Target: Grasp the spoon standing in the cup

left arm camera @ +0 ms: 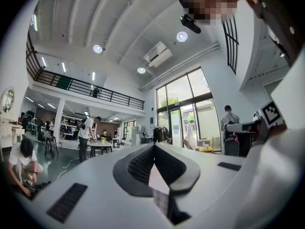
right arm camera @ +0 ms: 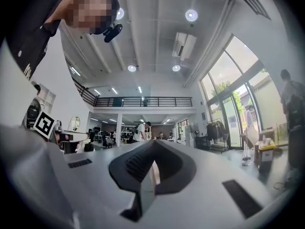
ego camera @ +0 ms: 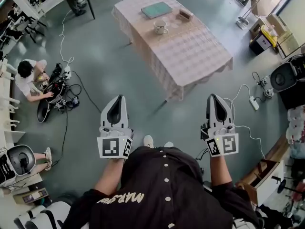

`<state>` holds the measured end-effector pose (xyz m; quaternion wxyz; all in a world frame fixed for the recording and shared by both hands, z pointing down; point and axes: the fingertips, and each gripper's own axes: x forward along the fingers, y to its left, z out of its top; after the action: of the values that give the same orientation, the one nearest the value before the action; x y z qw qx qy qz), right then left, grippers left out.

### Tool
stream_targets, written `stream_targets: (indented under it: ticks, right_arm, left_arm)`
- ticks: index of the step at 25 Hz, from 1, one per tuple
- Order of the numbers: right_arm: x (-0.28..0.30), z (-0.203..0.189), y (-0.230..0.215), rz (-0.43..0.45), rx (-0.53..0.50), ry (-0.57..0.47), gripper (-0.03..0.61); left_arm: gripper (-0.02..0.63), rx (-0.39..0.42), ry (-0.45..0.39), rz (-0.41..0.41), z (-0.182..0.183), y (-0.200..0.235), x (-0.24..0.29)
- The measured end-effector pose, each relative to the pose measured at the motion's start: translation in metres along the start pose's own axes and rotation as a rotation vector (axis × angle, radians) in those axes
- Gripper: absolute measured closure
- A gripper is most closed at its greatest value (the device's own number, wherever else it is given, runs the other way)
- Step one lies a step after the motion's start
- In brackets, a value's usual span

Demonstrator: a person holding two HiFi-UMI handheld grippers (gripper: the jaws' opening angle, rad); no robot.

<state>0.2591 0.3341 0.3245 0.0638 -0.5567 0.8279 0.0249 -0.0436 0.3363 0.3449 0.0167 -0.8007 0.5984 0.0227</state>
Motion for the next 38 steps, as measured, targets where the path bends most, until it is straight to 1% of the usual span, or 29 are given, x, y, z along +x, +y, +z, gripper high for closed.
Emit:
stream_targets:
  ticks: [12,17,20,22,24,29,38]
  right_arm:
    - [0.003,-0.005,0.009,0.020,0.023,-0.002,0.572]
    - [0.007,-0.006,0.009,0.027,0.029,0.002,0.511]
    - [0.011,-0.008,0.011,0.028,0.038,0.006,0.442]
    - [0.013,-0.010,0.013,0.024,0.043,0.015,0.414]
    - [0.015,-0.013,0.015,0.021,0.042,0.026,0.407]
    - [0.025,-0.014,0.016,0.017,0.050,0.030,0.357]
    - [0.046,-0.013,0.042,-0.004,0.035,0.012,0.336]
  left_arm:
    - [0.604,-0.007,-0.003,0.003,-0.003,0.006,-0.002]
    - [0.604,-0.010,0.001,0.000,-0.005,0.007,0.001]
    - [0.604,-0.012,0.004,0.000,-0.005,0.011,0.002]
    - [0.604,-0.013,0.005,-0.003,-0.006,0.013,0.001]
    - [0.604,-0.015,0.004,-0.004,-0.007,0.015,0.002]
    - [0.604,-0.019,0.009,-0.010,-0.007,0.021,0.009]
    - [0.604,-0.023,0.004,-0.028,-0.008,0.058,0.009]
